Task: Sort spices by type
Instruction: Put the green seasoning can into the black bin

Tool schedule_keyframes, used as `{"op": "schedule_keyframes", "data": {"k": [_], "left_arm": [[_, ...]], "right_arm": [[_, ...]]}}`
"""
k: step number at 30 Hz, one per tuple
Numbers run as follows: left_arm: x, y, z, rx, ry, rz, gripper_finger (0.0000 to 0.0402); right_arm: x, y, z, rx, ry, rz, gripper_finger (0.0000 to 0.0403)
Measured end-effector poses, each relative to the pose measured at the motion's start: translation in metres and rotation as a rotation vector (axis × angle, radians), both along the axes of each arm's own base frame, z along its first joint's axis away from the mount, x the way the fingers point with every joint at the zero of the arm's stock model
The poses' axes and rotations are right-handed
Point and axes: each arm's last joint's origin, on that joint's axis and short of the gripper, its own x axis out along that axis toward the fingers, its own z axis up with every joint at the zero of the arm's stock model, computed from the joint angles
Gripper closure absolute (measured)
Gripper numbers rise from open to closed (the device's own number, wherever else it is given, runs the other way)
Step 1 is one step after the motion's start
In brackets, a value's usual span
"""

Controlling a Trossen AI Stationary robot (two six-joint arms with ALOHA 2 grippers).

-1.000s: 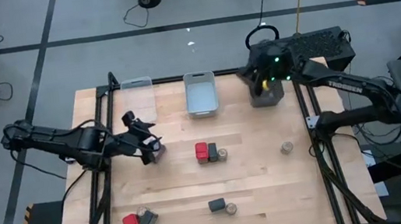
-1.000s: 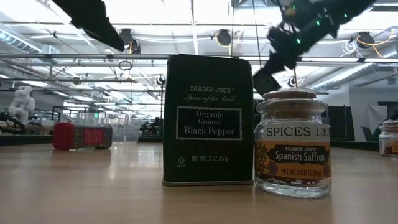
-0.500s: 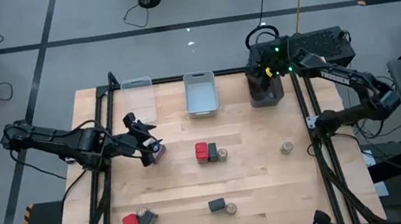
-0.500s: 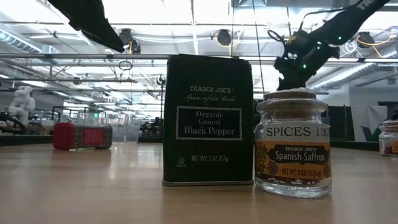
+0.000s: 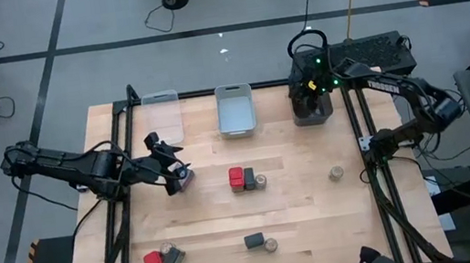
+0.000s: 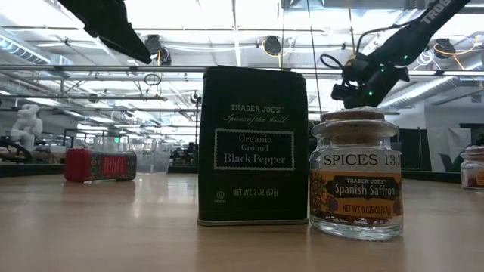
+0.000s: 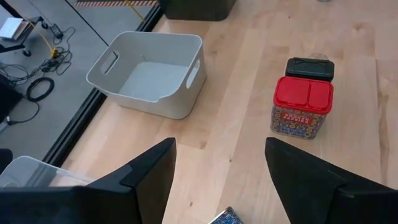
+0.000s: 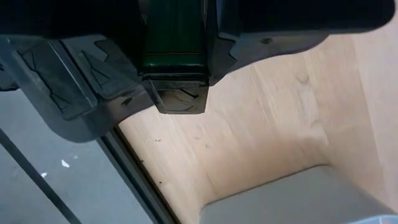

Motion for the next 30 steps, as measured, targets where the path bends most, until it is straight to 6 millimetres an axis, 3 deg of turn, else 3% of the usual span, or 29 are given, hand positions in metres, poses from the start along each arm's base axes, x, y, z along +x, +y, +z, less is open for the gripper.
{"op": "schedule_keyframes", "data": {"k": [30], "left_arm": [[0.0001,0.0000,0.0001,-0.003,-0.003,0.003,0.0148]], "right_arm": [[0.0008,-0.0009,-0.0008,-0.019,0.007,0.019,0.0282]]}}
